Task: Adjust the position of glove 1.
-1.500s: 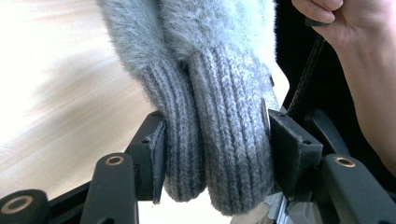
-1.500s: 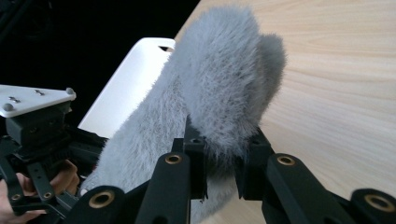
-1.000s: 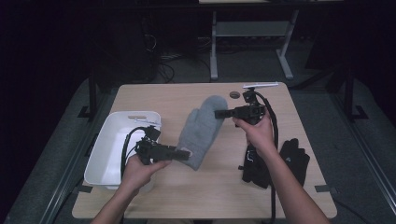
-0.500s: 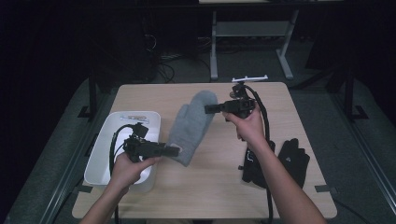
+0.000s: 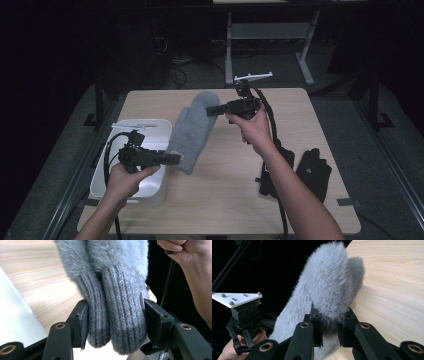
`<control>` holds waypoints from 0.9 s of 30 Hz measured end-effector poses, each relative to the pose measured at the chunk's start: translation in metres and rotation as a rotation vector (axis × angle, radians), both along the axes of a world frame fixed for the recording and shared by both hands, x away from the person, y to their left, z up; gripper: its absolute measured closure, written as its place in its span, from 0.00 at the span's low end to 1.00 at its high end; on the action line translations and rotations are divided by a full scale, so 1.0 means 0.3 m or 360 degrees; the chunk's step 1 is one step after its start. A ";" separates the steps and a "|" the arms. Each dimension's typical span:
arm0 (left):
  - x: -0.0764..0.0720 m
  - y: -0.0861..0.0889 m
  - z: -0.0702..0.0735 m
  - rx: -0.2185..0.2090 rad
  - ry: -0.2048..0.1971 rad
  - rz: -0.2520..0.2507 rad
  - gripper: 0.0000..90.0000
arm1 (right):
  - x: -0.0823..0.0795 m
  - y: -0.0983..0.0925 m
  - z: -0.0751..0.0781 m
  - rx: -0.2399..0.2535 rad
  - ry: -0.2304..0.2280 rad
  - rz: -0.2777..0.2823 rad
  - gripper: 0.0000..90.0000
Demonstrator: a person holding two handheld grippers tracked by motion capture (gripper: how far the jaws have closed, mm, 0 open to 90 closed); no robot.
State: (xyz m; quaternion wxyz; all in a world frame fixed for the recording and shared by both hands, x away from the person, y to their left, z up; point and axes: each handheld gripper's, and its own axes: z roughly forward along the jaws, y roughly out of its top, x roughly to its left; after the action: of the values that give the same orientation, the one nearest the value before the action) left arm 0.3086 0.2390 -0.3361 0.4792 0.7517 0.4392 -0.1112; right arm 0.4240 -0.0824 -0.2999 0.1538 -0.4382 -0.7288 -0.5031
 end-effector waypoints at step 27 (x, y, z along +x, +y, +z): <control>-0.047 0.197 0.027 -0.0032 -0.0037 0.0180 0.47 | 0.059 0.231 0.037 0.0018 -0.0004 0.0147 0.85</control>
State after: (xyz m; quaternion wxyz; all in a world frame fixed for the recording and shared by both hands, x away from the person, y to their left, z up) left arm 0.2944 0.2983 -0.3281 0.4974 0.7220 0.4743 -0.0798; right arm 0.4417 -0.0131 -0.2887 0.1784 -0.4026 -0.7456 -0.5000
